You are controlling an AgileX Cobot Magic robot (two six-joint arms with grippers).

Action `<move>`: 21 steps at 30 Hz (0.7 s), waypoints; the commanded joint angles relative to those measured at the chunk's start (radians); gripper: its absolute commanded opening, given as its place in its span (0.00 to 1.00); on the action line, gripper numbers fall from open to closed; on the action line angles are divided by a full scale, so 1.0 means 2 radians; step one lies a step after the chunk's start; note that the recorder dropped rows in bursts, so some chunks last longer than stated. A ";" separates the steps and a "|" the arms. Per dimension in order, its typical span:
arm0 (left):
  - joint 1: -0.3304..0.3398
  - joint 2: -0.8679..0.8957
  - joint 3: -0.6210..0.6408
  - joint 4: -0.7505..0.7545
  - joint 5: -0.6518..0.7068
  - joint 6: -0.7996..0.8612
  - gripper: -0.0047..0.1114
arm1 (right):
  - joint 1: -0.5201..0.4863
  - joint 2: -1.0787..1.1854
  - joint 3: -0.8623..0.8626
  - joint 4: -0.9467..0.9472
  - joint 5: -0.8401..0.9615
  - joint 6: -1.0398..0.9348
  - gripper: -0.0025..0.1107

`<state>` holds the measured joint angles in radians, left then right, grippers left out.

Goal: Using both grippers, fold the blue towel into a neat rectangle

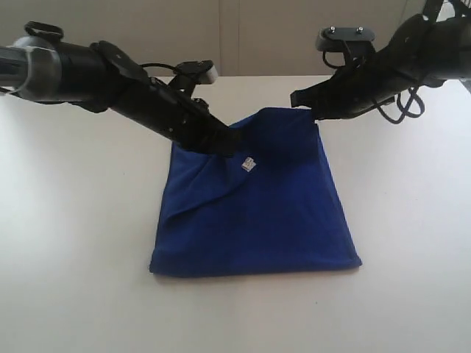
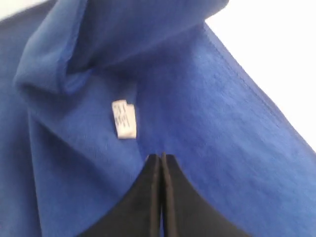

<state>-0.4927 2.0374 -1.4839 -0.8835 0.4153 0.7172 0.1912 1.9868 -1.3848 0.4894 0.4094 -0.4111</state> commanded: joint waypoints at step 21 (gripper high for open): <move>-0.056 0.111 -0.102 0.000 -0.117 0.159 0.26 | -0.002 0.032 0.000 0.006 -0.017 -0.002 0.02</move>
<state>-0.5937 2.2594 -1.6853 -0.8771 0.2202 1.0139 0.1912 2.0508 -1.3848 0.4988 0.3839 -0.4111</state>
